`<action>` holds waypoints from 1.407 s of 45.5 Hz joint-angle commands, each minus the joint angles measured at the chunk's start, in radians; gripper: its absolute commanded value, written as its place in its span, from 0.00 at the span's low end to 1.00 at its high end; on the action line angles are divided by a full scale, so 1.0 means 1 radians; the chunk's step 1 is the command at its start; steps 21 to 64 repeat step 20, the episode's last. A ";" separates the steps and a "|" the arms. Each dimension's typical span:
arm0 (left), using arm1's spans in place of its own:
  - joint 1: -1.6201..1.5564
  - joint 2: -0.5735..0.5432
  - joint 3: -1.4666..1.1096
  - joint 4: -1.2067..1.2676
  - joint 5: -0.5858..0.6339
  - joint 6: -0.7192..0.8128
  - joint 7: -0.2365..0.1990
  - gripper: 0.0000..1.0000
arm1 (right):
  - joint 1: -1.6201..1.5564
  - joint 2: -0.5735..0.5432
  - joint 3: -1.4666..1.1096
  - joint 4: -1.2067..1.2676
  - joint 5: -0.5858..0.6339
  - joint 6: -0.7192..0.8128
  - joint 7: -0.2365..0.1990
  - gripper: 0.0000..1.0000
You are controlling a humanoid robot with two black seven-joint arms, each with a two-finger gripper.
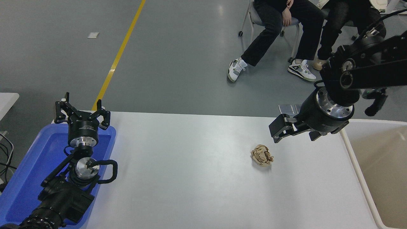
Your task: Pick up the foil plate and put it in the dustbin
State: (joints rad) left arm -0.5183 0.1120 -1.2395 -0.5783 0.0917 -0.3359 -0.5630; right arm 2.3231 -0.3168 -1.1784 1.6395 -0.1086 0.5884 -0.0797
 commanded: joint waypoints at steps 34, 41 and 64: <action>0.000 0.000 0.000 0.000 0.000 0.000 -0.002 0.99 | 0.101 -0.031 -0.040 0.000 0.013 0.116 0.000 1.00; 0.000 0.000 0.000 0.000 0.000 0.000 -0.002 0.99 | 0.101 -0.031 -0.040 0.000 0.013 0.116 0.000 1.00; 0.000 0.000 0.000 0.000 0.000 0.000 -0.002 0.99 | 0.101 -0.031 -0.040 0.000 0.013 0.116 0.000 1.00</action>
